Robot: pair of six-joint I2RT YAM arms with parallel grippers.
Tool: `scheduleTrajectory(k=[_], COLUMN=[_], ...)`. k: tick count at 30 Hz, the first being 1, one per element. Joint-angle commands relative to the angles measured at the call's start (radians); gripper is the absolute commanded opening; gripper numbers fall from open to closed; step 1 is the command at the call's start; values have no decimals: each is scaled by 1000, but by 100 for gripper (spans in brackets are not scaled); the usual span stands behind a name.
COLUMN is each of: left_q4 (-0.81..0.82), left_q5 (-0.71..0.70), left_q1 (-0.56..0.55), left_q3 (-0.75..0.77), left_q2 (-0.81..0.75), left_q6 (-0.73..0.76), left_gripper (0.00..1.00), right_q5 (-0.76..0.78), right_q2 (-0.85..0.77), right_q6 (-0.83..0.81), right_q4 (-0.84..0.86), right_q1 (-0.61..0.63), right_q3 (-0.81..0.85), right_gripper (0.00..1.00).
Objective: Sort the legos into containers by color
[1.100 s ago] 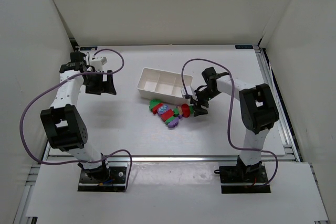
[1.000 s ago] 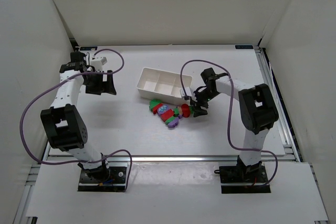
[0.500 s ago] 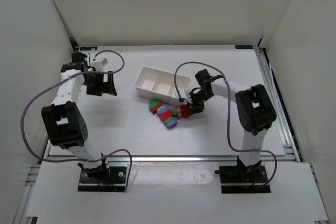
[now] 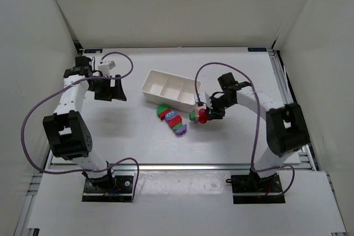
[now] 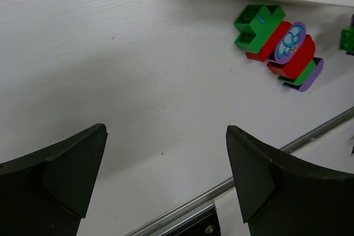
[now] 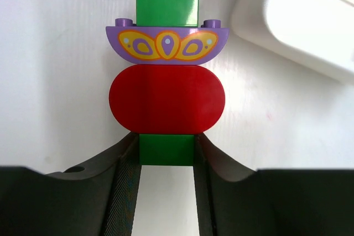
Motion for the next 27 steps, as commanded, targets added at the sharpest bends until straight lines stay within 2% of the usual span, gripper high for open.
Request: scheduleTrajectory(k=[1,4,7,10,15,21,27], left_q4=[-15,-36,-50,-46,-44,6,55], left_q5=[80,156,251,380,540,570,603], left_q1=[-18,-56,-99,-105,-143,-203,-205], left_q3=[-18,-47,-53,-41,43,62,82], left_q2=[-105,-163,-205,-199,-156,-127,-60], left_q6=[-6,-37,-86,-188,-239,-249,-310], left_gripper=[99,100,99,99,94,94,86], right_q5=[-50,-66,-50,-49,-58,-63,-63], right_q2=[-182,-338,-379,-370,-282,-199,-176], right_q6=[68,165,263,352,438,492,541], right_q4=[-12,43,128,201,287,330,361], right_q1=[-18,-13,19,47,102,154,215], right_q3=[-41,-81,-82,-41,83,205,260], right_gripper=[0,0,0,0,0,0,0])
